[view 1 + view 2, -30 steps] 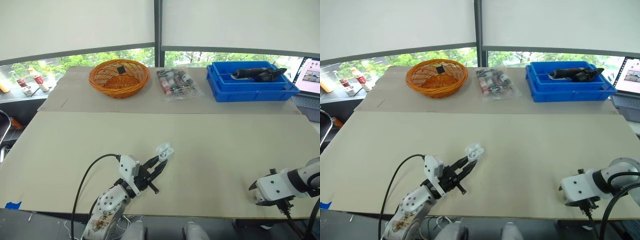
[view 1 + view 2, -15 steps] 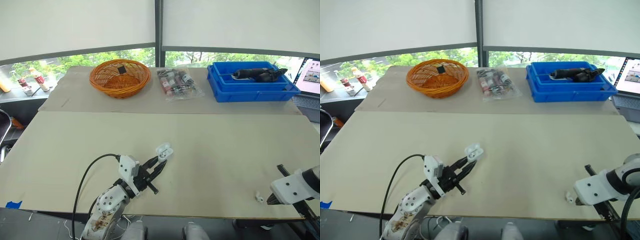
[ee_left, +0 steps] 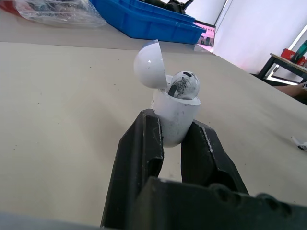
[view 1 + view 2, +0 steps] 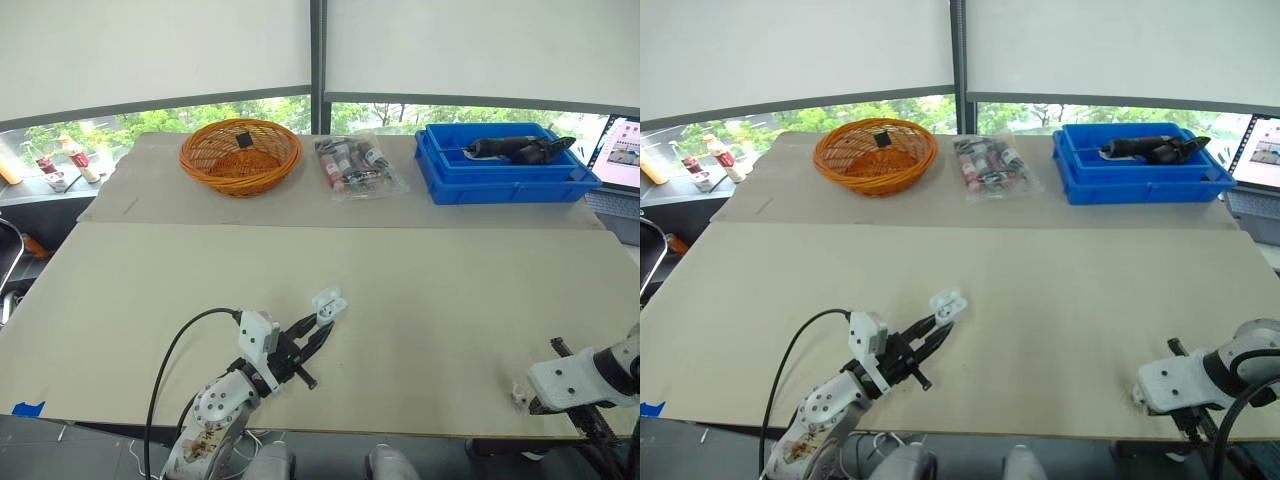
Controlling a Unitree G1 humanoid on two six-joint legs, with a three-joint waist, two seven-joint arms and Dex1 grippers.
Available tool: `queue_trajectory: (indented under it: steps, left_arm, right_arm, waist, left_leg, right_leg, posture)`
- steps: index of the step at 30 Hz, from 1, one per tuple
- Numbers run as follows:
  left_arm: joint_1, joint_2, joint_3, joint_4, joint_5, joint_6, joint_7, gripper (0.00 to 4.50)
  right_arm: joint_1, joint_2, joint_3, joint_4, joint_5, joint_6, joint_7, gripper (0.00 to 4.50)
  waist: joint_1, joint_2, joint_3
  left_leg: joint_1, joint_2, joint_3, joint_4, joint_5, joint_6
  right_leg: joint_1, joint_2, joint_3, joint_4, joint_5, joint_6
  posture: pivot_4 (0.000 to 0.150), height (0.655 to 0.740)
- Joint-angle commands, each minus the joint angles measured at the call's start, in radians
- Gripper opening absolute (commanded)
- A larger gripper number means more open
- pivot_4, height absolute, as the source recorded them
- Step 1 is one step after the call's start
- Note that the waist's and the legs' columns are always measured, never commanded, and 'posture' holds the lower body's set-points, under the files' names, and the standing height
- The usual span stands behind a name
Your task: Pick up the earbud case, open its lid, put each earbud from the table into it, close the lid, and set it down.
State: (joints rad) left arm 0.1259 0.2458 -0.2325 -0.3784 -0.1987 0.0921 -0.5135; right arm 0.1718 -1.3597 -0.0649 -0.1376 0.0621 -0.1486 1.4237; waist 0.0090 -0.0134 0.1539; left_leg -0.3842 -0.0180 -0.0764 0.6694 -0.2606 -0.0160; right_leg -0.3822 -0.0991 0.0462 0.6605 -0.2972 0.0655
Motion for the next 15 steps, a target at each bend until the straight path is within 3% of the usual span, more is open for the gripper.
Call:
queue_trajectory:
  steps: [1,15]
  left_arm:
    - [0.001,0.000,0.000,-0.041,-0.010,-0.004,0.002,0.50]
    - [0.003,-0.003,-0.003,-0.043,-0.009,-0.005,0.004,0.50]
  right_arm:
    - [-0.012,0.008,-0.007,-0.028,0.026,0.048,0.002,0.00]
    - [-0.036,0.069,-0.020,-0.015,0.025,0.073,-0.039,0.00]
  waist:
    - [0.000,0.000,0.000]
    - [0.000,0.000,0.000]
  left_leg:
    - [0.000,0.000,0.000,0.000,0.000,0.000]
    - [0.000,0.000,0.000,0.000,0.000,0.000]
  right_leg:
    - [0.000,0.000,0.000,0.000,0.000,0.000]
    - [0.000,0.000,0.000,0.000,0.000,0.000]
  posture:
    - [0.150,0.7400]
    - [0.150,0.7400]
